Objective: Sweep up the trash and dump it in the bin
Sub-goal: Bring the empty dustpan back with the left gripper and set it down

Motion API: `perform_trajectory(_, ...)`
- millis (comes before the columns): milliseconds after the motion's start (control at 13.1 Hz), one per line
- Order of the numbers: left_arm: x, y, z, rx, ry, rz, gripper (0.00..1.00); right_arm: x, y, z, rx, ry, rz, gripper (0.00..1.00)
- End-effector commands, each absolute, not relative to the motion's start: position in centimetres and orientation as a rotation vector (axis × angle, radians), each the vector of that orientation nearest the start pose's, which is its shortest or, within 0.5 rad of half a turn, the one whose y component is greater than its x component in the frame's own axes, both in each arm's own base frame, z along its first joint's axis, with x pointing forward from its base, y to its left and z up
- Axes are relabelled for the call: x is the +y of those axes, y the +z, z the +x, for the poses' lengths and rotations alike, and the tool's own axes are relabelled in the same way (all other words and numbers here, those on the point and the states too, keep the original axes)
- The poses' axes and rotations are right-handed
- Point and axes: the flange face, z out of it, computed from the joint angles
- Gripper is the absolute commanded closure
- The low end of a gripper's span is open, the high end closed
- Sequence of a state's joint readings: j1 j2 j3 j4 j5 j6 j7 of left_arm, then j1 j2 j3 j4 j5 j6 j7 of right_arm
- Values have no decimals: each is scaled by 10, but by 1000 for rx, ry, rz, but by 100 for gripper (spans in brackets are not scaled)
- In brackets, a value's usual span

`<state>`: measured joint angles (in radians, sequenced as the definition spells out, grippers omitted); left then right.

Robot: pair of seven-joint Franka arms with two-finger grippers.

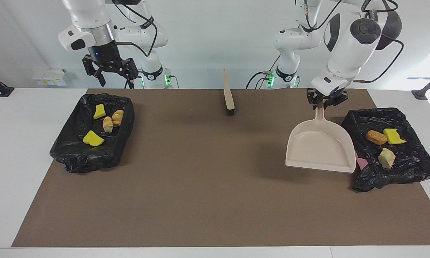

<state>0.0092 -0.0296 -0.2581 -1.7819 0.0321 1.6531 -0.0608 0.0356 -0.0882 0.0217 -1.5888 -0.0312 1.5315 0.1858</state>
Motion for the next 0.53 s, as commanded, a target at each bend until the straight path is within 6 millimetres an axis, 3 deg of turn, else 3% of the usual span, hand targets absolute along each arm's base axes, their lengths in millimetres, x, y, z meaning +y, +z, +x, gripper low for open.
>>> perform_trajectory(0,-188,534,520,203,89,-3104,100,21,662,523,195,-17,-3162,0)
perform_trajectory(305,-260,496,511,155,68,-3122,100,12,659,528,220,19,-3182,0)
perform_trajectory(457,-303,460,508,143,79,-3135,100,13,664,535,221,60,-3187,0)
